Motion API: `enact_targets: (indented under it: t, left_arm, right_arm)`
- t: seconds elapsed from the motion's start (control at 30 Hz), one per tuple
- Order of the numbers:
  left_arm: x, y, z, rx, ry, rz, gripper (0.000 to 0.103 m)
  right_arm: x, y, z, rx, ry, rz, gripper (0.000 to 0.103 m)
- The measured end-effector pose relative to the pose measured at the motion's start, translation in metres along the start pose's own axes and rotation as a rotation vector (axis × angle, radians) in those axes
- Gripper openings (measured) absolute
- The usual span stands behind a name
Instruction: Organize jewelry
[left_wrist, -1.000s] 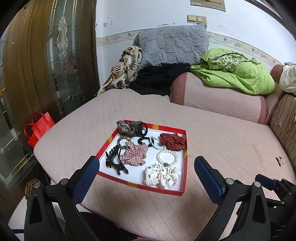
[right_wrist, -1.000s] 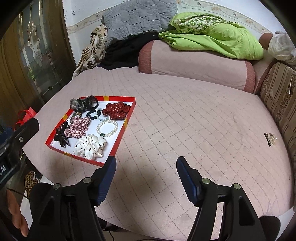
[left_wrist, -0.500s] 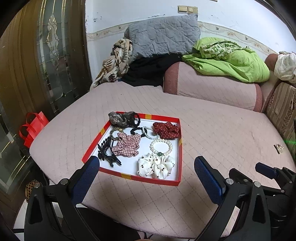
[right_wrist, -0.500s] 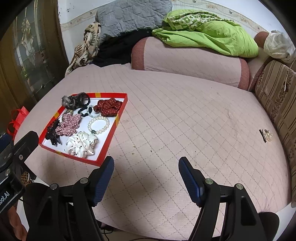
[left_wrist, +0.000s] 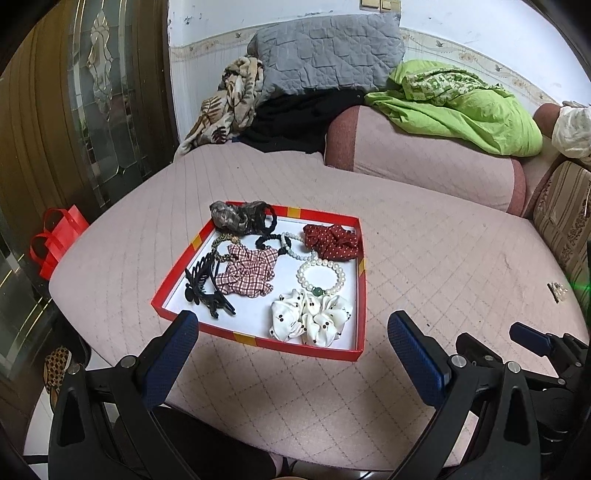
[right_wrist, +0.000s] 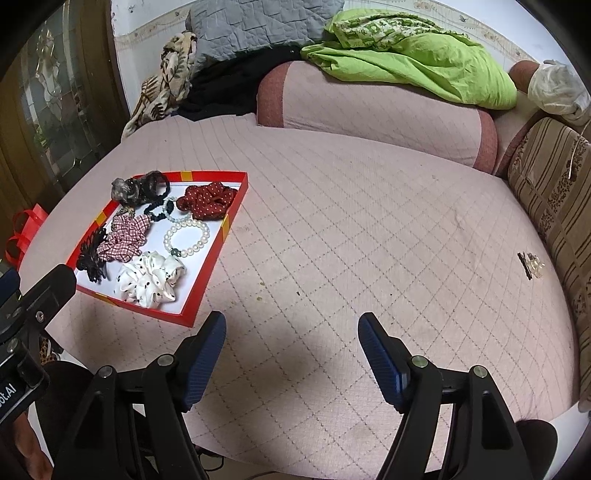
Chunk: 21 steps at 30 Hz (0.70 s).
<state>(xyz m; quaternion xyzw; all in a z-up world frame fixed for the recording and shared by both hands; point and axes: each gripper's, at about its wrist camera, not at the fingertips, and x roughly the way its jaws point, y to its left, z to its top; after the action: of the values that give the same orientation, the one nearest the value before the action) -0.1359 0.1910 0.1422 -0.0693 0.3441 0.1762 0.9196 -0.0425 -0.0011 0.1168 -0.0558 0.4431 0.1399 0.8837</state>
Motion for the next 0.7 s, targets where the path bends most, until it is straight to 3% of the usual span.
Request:
enact_targets:
  t: [0.7]
  left_arm:
    - [0.046,0.019,-0.006,-0.074,0.133,-0.009,0.102]
  right_arm:
    - [0.038,0.015,-0.003,-0.045,0.086,-0.005,0.079]
